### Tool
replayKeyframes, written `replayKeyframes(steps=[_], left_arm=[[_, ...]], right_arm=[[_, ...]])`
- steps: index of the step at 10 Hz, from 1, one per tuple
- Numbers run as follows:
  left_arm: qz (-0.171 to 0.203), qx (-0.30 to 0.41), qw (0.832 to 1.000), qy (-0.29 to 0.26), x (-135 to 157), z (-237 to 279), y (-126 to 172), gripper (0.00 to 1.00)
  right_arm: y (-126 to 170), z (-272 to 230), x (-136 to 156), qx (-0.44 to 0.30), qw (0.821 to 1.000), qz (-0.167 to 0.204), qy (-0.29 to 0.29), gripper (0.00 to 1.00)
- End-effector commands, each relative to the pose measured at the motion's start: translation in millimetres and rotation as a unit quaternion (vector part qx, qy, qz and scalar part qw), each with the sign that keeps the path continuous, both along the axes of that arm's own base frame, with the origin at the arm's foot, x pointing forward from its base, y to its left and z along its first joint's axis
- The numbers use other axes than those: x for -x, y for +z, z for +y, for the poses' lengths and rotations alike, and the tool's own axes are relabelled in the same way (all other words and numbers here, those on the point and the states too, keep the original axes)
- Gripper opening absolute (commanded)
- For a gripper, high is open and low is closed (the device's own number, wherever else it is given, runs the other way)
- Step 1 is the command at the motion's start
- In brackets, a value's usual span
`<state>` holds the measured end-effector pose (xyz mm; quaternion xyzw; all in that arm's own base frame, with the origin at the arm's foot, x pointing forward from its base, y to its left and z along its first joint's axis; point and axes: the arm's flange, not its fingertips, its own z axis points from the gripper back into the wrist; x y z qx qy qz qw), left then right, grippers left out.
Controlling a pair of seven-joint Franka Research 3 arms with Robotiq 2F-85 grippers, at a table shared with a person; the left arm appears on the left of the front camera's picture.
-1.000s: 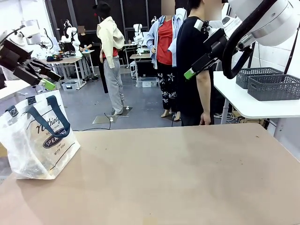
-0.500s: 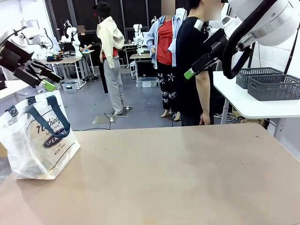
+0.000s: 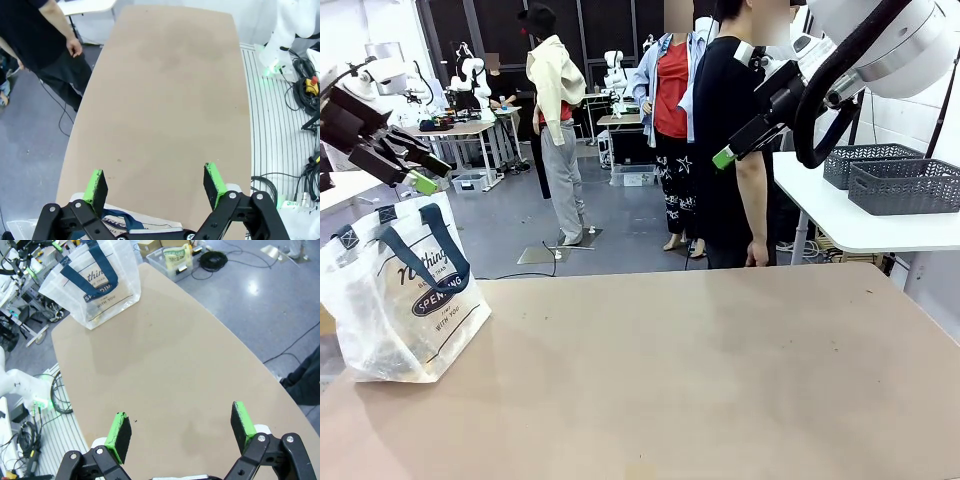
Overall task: Transfer purchased items from the store into the shopping bag.
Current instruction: Move the Reusable shopping bag to the right side of the table.
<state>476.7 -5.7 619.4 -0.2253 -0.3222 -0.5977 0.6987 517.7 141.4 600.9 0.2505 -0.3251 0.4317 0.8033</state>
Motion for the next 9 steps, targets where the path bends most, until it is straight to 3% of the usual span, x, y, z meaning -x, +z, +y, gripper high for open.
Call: replayKeyframes(steps=[1,9], left_arm=[[0.004,0.011,1.000,0.000,2.3,-1.0,1.5,1.00],[0.004,0.011,1.000,0.000,2.3,-1.0,1.5,1.00]], right_arm=[[-1.0,-0.9,3.6,0.007,1.000,0.003,-0.004,1.00],[-1.0,-0.9,3.6,0.007,1.000,0.003,-0.004,1.00]])
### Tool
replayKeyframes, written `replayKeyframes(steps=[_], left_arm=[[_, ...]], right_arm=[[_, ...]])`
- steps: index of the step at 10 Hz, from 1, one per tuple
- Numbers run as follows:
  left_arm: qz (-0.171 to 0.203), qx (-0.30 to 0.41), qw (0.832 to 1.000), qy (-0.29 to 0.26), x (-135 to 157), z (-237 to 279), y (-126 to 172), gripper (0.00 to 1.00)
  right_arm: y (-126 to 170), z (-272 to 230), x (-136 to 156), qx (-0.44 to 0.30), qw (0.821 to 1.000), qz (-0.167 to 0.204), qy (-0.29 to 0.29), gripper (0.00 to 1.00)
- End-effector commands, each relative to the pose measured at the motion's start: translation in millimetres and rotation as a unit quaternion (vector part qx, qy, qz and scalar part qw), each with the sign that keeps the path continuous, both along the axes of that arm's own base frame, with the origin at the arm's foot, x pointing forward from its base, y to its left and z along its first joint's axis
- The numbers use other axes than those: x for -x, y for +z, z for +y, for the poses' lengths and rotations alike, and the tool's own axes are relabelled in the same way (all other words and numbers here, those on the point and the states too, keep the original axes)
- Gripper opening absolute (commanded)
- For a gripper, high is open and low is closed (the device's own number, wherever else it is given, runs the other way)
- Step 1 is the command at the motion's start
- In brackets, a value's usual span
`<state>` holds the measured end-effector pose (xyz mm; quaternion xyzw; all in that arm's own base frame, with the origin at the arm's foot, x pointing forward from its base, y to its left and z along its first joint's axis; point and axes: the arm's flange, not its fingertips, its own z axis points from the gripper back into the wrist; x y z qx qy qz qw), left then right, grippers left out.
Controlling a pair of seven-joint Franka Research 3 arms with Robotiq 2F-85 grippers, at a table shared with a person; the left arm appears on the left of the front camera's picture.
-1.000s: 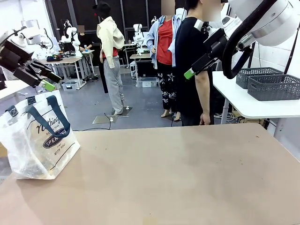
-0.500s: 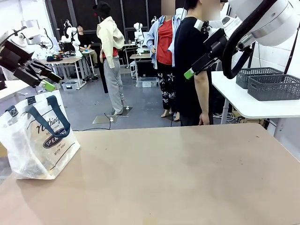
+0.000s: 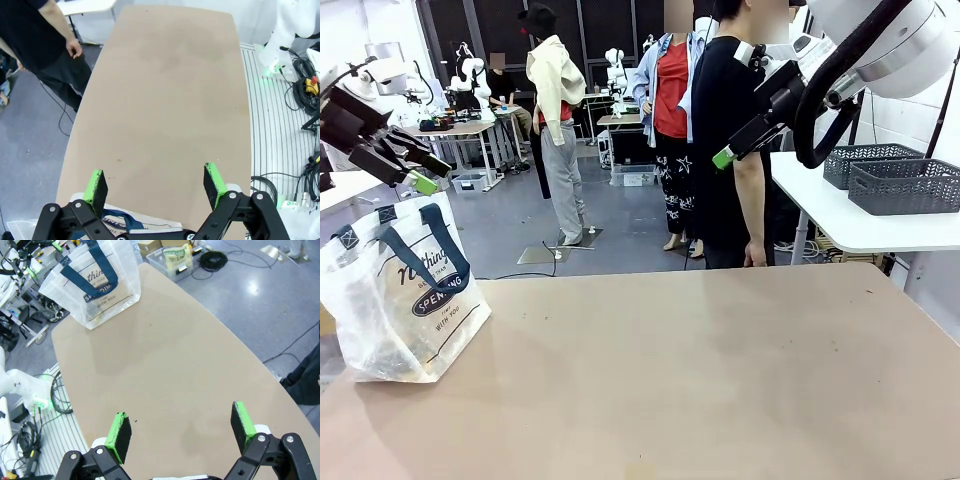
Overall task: Transfer purchased items from the store into the shopping bag.
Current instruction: Move the Reusable shopping bag to the right side of the table.
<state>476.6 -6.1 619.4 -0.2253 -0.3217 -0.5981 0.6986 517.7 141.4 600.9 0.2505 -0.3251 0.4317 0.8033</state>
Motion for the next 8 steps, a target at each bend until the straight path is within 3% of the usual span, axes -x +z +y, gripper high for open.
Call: replayKeyframes(steps=[1,8], left_arm=[[0.004,0.011,1.000,0.001,2.3,-0.6,1.5,1.00],[0.004,0.011,1.000,0.001,2.3,-0.6,1.5,1.00]], right_arm=[[-1.0,-0.9,3.6,0.007,1.000,0.003,-0.004,1.00],[-1.0,-0.9,3.6,0.007,1.000,0.003,-0.004,1.00]])
